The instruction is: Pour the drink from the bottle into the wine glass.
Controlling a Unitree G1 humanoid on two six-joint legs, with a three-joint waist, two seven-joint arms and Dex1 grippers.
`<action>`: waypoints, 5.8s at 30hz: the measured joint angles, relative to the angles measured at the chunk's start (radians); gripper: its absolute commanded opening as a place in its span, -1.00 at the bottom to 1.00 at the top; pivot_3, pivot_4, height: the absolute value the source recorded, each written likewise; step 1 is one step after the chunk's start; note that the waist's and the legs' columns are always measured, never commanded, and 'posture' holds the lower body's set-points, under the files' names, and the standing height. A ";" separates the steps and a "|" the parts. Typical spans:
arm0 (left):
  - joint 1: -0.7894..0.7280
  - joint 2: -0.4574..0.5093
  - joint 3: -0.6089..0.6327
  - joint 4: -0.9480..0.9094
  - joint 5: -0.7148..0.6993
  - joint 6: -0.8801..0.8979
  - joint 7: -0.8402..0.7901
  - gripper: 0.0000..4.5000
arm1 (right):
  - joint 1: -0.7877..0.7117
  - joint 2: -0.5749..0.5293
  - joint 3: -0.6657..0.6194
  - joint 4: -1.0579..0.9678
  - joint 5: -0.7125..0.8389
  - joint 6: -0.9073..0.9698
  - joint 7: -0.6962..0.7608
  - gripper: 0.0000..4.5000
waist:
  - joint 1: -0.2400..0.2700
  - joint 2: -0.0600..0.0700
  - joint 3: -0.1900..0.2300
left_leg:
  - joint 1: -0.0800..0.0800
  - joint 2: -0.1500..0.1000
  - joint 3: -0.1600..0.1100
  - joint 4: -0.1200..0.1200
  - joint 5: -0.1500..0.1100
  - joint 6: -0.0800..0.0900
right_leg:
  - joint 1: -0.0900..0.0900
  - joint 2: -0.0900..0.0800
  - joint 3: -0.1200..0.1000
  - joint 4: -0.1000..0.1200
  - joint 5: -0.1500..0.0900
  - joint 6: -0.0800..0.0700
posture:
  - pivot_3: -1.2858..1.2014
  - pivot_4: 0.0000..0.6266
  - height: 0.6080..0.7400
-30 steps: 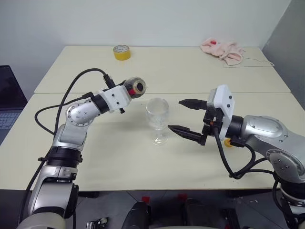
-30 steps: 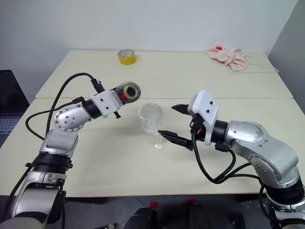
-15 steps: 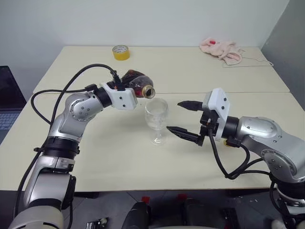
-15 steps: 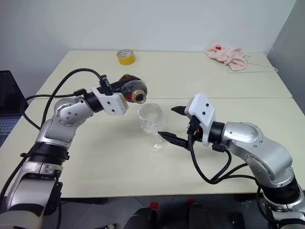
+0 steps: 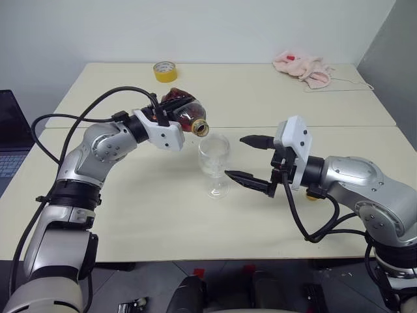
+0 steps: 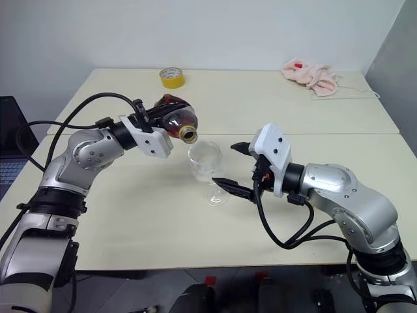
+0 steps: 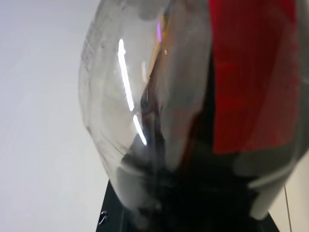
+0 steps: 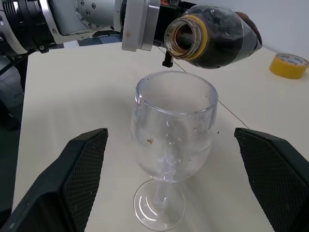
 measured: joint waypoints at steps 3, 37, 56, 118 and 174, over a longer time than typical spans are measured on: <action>-0.012 0.001 -0.004 0.015 0.020 -0.018 0.022 -0.67 | 0.000 0.002 0.000 -0.001 0.000 0.004 -0.001 1.00 | -0.001 0.000 0.000 | 0.000 0.000 0.000 0.000 0.000 0.000 | 0.000 0.000 0.000 0.000 0.000 0.000 | 0.03 -0.52 1.00; -0.079 0.005 -0.042 0.078 0.117 -0.080 0.150 -0.67 | 0.003 0.009 0.000 -0.025 0.005 0.020 -0.015 1.00 | -0.008 0.000 0.000 | -0.001 0.000 0.000 0.000 0.000 0.000 | -0.001 0.000 0.000 0.001 0.000 0.000 | 0.03 -0.52 1.00; -0.098 0.011 -0.061 0.078 0.154 -0.098 0.179 -0.67 | 0.003 0.010 0.000 -0.047 0.008 0.046 -0.011 1.00 | -0.010 0.000 0.000 | -0.001 0.000 0.000 0.000 0.000 0.000 | -0.002 0.000 0.000 0.003 0.000 0.000 | 0.03 -0.52 1.00; -0.117 0.044 -0.082 0.125 0.210 -0.125 0.275 -0.67 | 0.003 0.012 0.000 -0.048 0.026 0.047 -0.009 1.00 | -0.013 0.000 0.000 | -0.002 0.000 0.001 0.001 0.000 0.000 | -0.007 0.000 0.002 0.009 0.000 0.000 | 0.03 -0.52 1.00; 0.253 -0.396 0.337 -0.019 -0.594 0.845 0.202 -0.67 | 0.030 0.019 -0.046 -0.060 0.050 -0.070 0.052 1.00 | -0.010 -0.001 -0.001 | -0.002 0.000 0.001 0.003 0.000 0.000 | -0.007 -0.001 0.002 0.012 0.000 0.000 | 0.03 -0.52 1.00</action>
